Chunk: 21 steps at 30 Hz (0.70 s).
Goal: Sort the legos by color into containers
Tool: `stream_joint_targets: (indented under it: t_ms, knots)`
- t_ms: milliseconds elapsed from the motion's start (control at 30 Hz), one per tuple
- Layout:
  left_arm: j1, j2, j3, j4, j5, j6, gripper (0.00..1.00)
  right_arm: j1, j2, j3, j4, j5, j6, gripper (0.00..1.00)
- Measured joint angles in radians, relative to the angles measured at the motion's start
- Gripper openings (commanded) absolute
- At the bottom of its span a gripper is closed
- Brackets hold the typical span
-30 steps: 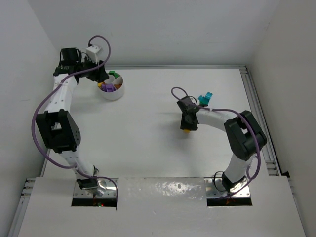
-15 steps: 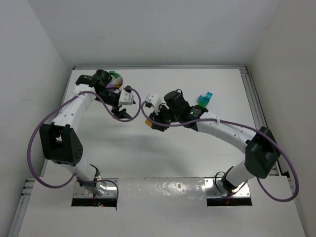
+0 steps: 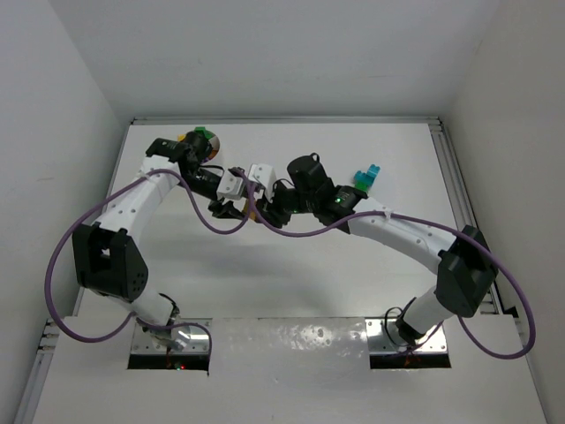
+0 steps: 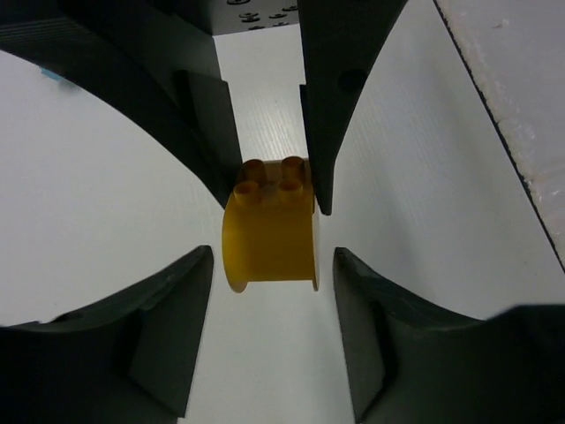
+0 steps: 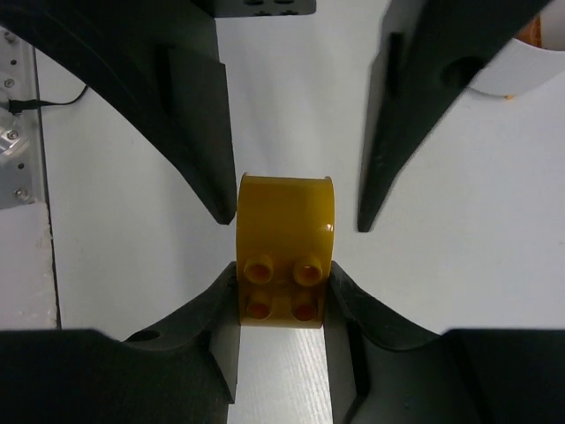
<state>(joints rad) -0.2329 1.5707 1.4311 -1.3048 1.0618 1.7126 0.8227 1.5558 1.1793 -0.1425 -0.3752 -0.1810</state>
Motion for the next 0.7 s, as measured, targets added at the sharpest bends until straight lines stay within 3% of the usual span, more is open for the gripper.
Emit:
stream_joint_targets:
  t_ms: [233, 367, 400, 433, 533, 633, 700]
  knots:
    - [-0.002, 0.0, -0.001, 0.005, 0.013, -0.046, 0.26, 0.0, 0.0, -0.008, 0.032, 0.024, -0.005, 0.0]
    - [-0.002, 0.0, -0.006, 0.016, 0.016, -0.066, 0.0, 0.0, 0.0, -0.018, 0.048, 0.03, -0.002, 0.0]
    - [-0.002, 0.0, -0.006, 0.02, 0.017, -0.074, 0.0, 0.0, 0.0, -0.02, 0.052, 0.032, 0.0, 0.01]
    - [-0.002, 0.0, -0.006, 0.023, 0.017, -0.084, 0.0, 0.0, -0.001, -0.022, 0.056, 0.035, 0.005, 0.16]
    - [-0.001, 0.0, -0.006, 0.053, 0.011, -0.163, 0.0, 0.0, -0.008, -0.043, 0.089, 0.055, 0.032, 0.37]
    - [-0.001, 0.0, -0.01, 0.147, 0.003, -0.358, 0.0, 0.001, -0.016, -0.074, 0.147, 0.141, 0.086, 0.74]
    - [0.01, 0.0, -0.014, 0.212, 0.003, -0.468, 0.0, -0.002, -0.018, -0.097, 0.166, 0.216, 0.119, 0.8]
